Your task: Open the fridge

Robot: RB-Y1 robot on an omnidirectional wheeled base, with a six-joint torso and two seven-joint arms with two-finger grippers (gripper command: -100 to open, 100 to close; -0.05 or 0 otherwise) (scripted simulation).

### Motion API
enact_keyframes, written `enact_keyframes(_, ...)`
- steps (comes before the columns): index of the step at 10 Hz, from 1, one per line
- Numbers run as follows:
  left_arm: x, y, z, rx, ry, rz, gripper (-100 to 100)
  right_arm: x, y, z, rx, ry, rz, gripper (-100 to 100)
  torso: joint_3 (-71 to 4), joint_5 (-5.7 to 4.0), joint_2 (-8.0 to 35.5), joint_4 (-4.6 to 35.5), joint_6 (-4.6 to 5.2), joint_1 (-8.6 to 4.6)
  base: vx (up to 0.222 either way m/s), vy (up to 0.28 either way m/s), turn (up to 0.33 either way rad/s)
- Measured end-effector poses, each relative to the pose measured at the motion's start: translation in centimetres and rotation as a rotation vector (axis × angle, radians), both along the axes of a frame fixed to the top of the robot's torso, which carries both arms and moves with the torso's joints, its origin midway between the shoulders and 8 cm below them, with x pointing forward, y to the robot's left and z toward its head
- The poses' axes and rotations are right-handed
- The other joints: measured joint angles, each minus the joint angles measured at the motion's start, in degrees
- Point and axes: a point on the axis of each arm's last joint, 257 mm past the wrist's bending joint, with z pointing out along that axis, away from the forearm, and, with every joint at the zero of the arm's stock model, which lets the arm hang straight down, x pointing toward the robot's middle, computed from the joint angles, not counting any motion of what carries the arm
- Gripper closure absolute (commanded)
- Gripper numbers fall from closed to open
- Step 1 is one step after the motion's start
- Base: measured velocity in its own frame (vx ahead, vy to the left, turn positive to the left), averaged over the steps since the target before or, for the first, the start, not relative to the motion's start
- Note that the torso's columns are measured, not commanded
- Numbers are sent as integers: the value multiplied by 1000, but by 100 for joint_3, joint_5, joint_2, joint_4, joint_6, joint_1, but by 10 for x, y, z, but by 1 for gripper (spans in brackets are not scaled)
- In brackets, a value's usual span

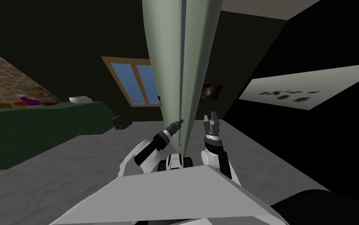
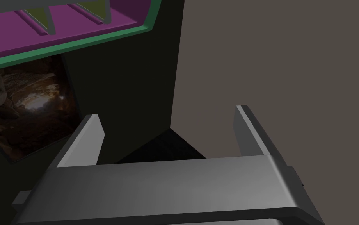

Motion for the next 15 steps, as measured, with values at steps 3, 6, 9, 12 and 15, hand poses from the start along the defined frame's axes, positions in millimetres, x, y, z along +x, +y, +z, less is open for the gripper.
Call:
enact_keyframes(3,1,-3,2,1,-1,-27,100,0,0,0,0,0,0,0,7,6,18,3,4,-12,-62,222,-125)
enact_keyframes(6,3,-8,10,0,-7,-48,-100,0,0,0,0,0,0,0,8,-10,13,-2,10,-52,-41,105,-7)
enact_keyframes(9,3,-16,20,1,-5,-57,-100,0,0,0,1,0,0,0,15,-26,7,-7,16,-62,1,-31,41)
enact_keyframes(12,2,-27,37,5,-5,-73,-100,0,0,0,1,0,0,0,27,-18,28,2,20,-38,-13,-1,83)
enact_keyframes(15,-1,-38,51,16,0,-90,-100,0,0,0,1,0,0,0,30,-27,35,10,27,-66,-5,10,2)
